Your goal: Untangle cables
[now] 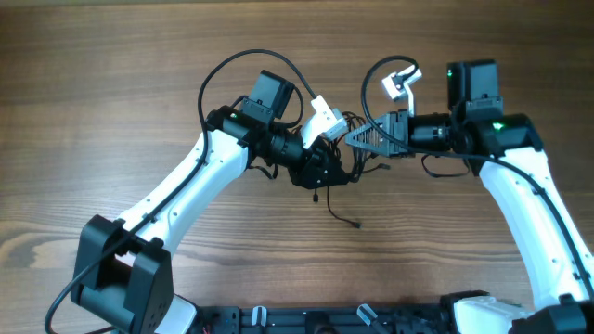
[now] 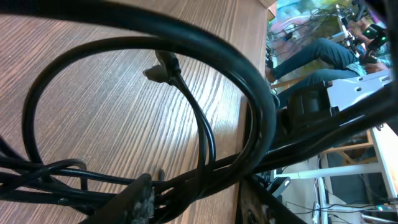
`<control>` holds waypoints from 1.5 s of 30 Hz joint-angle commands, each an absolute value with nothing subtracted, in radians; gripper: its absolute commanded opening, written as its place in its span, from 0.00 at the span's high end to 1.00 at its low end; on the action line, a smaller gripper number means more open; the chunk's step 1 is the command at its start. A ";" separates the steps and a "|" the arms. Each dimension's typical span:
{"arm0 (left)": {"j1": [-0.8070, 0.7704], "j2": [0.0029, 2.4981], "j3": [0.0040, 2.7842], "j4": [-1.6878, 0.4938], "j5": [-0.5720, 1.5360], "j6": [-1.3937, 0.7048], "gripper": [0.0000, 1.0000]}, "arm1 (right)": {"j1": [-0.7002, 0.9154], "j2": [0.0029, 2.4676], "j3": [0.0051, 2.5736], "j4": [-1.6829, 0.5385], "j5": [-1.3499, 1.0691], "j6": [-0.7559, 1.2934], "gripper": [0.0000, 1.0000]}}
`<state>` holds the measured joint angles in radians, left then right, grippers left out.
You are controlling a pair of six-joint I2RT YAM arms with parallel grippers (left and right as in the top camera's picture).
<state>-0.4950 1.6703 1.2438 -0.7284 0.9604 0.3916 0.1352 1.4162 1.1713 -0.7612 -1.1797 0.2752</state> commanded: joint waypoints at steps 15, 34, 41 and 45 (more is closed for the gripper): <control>-0.595 1.720 1.243 -0.732 0.851 0.411 0.65 | 0.133 1.419 1.178 -0.708 -1.363 0.247 0.96; -0.572 1.744 1.243 -0.643 0.572 -0.091 0.96 | 0.130 1.419 1.178 -0.694 -0.739 0.616 0.96; -0.551 1.744 1.243 -0.662 0.303 -0.331 0.96 | 0.130 1.420 1.173 -0.838 -0.363 0.675 0.96; -0.551 1.744 1.243 -0.675 0.272 -0.340 0.96 | 0.134 1.444 1.169 -0.884 -0.309 0.627 0.81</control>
